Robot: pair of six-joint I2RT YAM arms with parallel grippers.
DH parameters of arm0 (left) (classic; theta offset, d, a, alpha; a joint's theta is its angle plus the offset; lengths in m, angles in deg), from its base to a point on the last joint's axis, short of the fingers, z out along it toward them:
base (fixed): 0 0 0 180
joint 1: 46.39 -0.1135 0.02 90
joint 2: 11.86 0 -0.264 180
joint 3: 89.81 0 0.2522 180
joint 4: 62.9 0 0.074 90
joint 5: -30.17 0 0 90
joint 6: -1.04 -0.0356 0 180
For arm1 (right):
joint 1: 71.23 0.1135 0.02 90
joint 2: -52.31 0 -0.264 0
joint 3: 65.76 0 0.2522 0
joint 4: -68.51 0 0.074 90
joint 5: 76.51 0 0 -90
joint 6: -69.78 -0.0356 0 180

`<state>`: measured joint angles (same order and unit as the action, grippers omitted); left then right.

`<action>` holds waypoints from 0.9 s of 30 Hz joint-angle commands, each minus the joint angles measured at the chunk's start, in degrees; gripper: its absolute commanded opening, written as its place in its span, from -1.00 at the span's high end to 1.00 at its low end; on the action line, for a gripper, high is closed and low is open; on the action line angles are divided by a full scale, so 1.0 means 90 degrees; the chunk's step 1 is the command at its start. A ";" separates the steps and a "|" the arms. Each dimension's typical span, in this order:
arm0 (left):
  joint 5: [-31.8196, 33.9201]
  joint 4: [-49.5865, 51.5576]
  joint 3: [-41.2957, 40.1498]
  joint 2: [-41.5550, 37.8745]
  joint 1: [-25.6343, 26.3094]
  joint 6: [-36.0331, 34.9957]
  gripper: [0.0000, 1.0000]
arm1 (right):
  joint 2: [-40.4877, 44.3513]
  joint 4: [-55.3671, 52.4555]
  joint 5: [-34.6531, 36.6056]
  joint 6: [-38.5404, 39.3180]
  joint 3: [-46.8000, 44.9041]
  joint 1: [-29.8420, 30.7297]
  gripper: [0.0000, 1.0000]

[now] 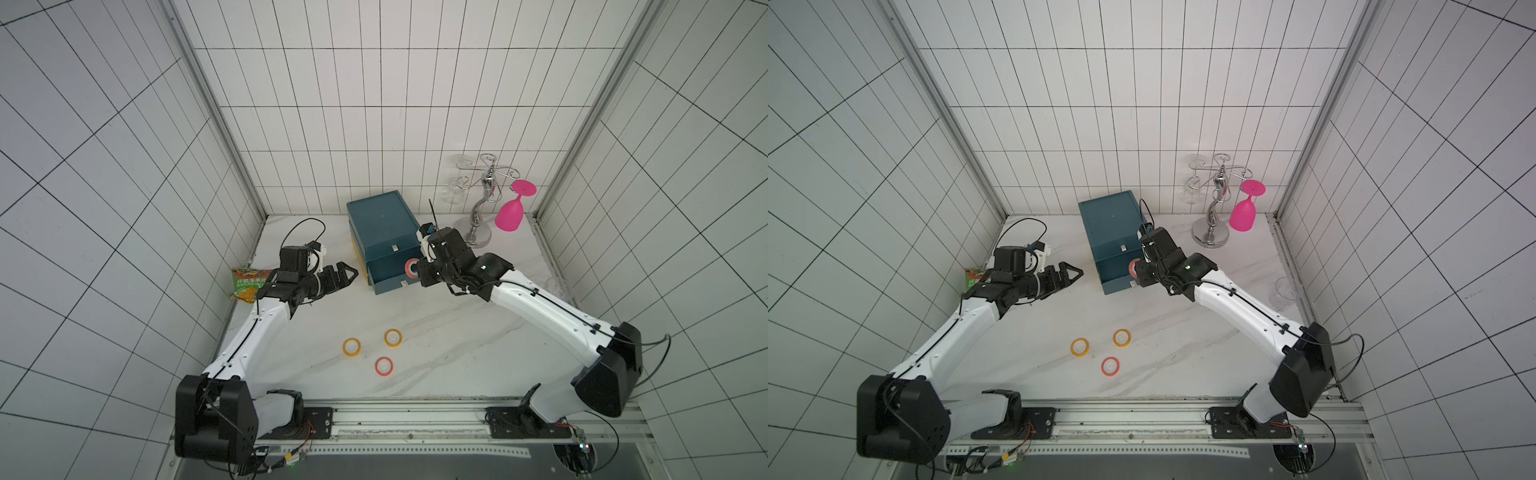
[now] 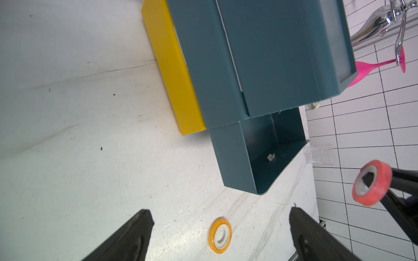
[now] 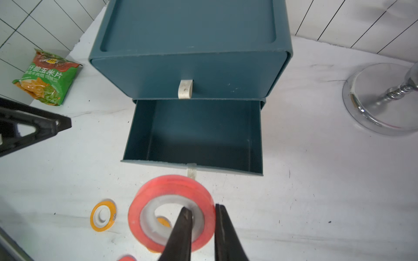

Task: Place the transparent tape into the drawer according to color
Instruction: Place the tape in the drawer.

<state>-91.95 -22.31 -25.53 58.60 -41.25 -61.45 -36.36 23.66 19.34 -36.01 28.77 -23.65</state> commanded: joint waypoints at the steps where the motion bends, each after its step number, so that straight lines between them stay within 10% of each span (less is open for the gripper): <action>1: -0.0093 -0.0129 -0.0077 -0.0094 -0.0006 -0.0006 -0.96 | -0.0413 0.0416 0.0161 0.0192 0.0297 -0.0155 1.00; 13: -0.0074 -0.0120 -0.0110 -0.0096 -0.0007 -0.0037 -0.96 | -0.1322 0.0750 0.0229 0.0298 0.0690 -0.0354 0.99; 18: -0.0074 -0.0110 -0.0102 -0.0094 -0.0006 -0.0035 -0.96 | -0.1311 0.0750 0.0125 0.0275 0.0648 -0.0364 0.15; 27: -0.0026 -0.0052 -0.0066 -0.0104 -0.0006 -0.0038 -0.96 | -0.0623 0.0040 -0.1012 0.0181 0.0313 -0.0263 -0.09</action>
<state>-92.12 -22.31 -25.97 58.60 -41.25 -61.47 -45.64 27.61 15.49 -34.00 32.77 -26.26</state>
